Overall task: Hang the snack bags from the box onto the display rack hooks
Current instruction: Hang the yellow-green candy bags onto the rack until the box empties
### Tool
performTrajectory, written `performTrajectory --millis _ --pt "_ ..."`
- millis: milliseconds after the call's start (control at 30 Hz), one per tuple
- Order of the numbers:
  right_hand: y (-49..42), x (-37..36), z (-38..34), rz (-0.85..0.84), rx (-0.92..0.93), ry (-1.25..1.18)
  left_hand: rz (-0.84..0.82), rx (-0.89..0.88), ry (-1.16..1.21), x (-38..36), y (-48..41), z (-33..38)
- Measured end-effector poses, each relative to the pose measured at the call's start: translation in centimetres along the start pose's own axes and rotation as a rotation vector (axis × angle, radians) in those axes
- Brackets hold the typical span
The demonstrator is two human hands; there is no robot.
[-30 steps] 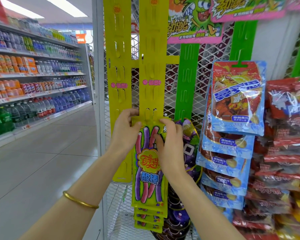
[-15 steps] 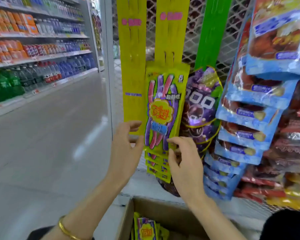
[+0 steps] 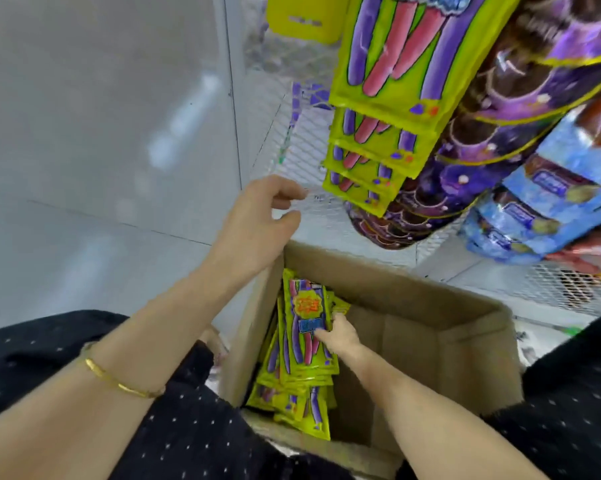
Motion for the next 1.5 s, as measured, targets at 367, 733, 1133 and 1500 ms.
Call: performTrajectory --millis 367,733,1133,1500 --pt "-2.8 -2.7 -0.3 0.115 -0.255 -0.312 0.000 0.063 0.031 -0.2 -0.9 -0.9" --pt "1.5 1.2 -1.8 -0.157 0.005 -0.692 -0.072 0.208 0.008 -0.8 -1.0 -2.6" --pt "10.2 13.1 -6.2 -0.113 0.461 -0.630 -0.130 0.376 0.292 -2.9 0.6 -0.8" --pt "20.7 21.6 -16.8 0.485 1.066 -0.323 -0.114 0.011 0.355 0.1 4.0 10.8"
Point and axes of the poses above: each hand's wrist, its own y-axis away from the middle knuckle, its own x-axis out of the back of the hand, z = x × y, the point moved 3 cm from there along -y, towards the middle knuckle, and after that the axes turned 7 degrees about x, right-handed, at the moved point
